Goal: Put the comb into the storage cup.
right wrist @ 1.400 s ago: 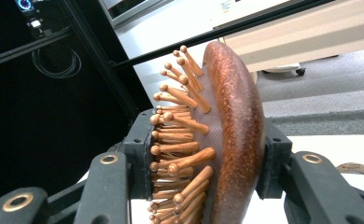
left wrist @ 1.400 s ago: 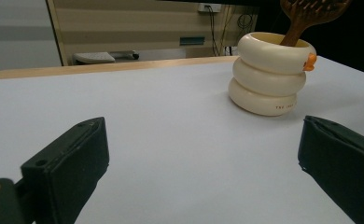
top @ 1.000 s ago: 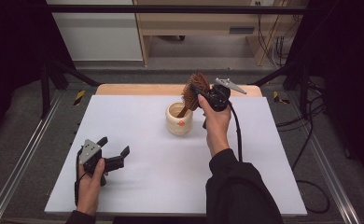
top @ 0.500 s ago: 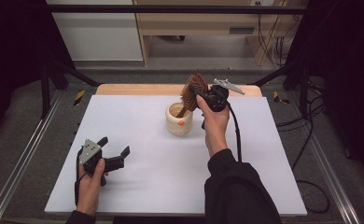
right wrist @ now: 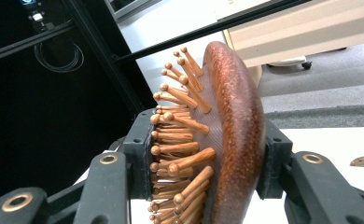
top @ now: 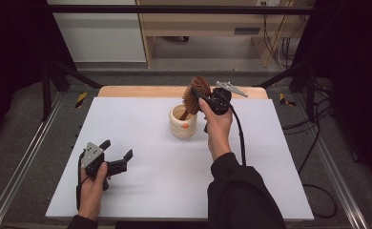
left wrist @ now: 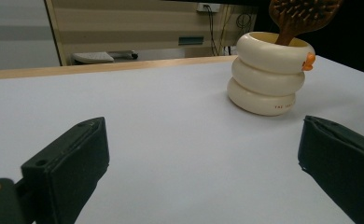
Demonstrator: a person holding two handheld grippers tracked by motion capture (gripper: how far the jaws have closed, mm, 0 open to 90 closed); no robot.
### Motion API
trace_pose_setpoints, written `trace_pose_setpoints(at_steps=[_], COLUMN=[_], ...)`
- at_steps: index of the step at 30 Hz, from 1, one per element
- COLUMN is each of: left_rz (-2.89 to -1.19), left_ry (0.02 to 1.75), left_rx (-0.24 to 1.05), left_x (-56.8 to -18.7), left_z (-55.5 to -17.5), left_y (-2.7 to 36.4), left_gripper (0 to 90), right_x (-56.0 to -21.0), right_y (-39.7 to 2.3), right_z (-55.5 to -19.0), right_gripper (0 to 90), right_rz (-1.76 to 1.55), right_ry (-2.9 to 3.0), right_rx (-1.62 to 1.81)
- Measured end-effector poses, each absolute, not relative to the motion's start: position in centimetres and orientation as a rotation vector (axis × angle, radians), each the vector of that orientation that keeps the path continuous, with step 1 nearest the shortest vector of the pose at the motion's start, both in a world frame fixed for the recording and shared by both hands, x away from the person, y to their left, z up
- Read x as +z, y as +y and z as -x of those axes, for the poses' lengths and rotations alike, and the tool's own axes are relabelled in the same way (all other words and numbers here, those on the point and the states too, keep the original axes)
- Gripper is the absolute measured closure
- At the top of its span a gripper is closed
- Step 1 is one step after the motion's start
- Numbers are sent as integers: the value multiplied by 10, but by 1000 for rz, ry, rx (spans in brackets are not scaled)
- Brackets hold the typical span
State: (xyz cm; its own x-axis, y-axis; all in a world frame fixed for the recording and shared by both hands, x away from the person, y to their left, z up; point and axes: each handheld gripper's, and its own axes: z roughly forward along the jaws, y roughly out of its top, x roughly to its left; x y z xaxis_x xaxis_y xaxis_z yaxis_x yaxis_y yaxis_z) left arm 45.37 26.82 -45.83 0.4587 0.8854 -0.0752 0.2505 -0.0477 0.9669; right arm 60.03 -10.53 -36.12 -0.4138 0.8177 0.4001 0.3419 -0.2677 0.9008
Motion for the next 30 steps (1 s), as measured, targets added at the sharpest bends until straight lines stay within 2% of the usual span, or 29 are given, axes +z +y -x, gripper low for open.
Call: trace_pose_setpoints(at_steps=[30], left_rz=[-1573], left_ry=[1016], left_rx=[690], left_x=[-458], left_z=[-454], left_y=[268], left_gripper=[21], right_x=[-371], right_y=[-96], right_z=[-603], right_gripper=[503], right_rz=[-1432], right_ry=[1621], right_rx=[1736])
